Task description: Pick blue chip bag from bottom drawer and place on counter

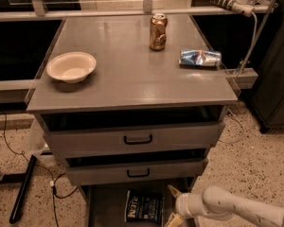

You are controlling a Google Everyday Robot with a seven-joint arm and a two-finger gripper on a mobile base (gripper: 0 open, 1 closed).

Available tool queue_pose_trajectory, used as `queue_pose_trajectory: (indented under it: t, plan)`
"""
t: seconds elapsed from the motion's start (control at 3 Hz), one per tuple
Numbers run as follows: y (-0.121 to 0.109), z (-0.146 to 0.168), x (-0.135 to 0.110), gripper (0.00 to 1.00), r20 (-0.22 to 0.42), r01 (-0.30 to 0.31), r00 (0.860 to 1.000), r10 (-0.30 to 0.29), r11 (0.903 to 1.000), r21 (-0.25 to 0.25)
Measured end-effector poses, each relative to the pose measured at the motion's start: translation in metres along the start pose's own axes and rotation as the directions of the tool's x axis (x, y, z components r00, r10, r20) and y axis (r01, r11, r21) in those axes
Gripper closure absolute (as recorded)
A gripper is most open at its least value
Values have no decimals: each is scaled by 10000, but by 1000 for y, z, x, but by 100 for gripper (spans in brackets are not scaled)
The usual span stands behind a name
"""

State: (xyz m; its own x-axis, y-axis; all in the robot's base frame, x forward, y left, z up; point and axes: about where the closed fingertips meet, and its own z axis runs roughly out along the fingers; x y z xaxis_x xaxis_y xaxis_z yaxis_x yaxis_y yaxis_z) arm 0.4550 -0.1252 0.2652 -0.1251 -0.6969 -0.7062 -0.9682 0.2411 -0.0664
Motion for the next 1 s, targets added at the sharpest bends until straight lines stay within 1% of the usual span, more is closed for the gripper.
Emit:
queue_pose_trajectory:
  t: [0.33, 0.67, 1.0]
  plan:
    - [3, 41, 16, 0, 153, 302, 9994, -299, 9993, -219]
    - [0, 73, 21, 0, 459, 717, 9965, -705, 9971, -256]
    - [-1, 102, 32, 0, 666, 747, 9951, -725, 9967, -311]
